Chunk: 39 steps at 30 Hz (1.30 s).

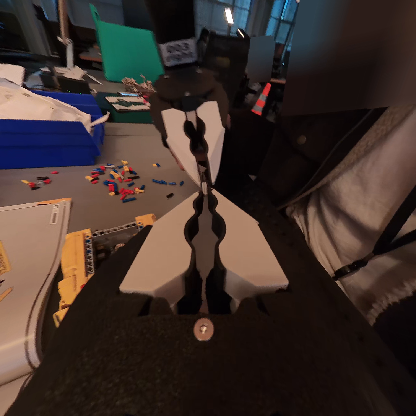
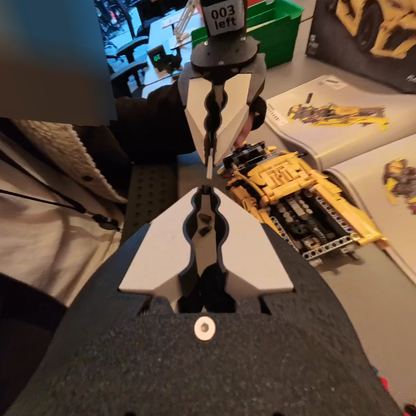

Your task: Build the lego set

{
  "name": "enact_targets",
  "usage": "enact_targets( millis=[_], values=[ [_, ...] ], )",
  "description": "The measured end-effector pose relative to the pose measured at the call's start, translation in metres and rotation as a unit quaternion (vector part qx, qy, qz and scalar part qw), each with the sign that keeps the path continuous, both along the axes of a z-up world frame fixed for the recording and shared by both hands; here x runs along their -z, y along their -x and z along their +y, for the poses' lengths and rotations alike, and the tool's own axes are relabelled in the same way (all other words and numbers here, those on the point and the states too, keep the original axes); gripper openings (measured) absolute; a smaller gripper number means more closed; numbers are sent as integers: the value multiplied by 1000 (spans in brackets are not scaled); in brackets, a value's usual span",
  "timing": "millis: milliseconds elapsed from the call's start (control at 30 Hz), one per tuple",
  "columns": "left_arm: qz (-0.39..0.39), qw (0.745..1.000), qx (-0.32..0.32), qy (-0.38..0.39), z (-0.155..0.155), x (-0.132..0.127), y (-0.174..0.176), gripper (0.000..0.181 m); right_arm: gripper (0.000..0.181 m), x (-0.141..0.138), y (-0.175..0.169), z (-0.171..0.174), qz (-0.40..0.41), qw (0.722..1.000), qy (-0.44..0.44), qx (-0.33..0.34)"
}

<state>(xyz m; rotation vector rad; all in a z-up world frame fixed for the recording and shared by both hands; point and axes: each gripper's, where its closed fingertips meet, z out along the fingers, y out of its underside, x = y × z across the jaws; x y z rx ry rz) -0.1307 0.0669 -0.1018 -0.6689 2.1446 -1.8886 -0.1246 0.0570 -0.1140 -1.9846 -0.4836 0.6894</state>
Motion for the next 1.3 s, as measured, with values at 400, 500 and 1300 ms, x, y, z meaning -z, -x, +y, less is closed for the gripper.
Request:
enact_targets(
  millis=[400, 500, 1300],
  values=[
    [7, 999, 17, -41, -9, 15, 4, 3, 6, 11, 6, -5, 65, 994, 63, -67],
    [0, 999, 16, -50, -9, 17, 5, 3, 6, 13, 6, -6, 84, 991, 72, -73],
    [18, 988, 21, -154, -15, 47, 7, 3, 6, 45, 9, -10, 74, 979, 171, -83]
  ],
)
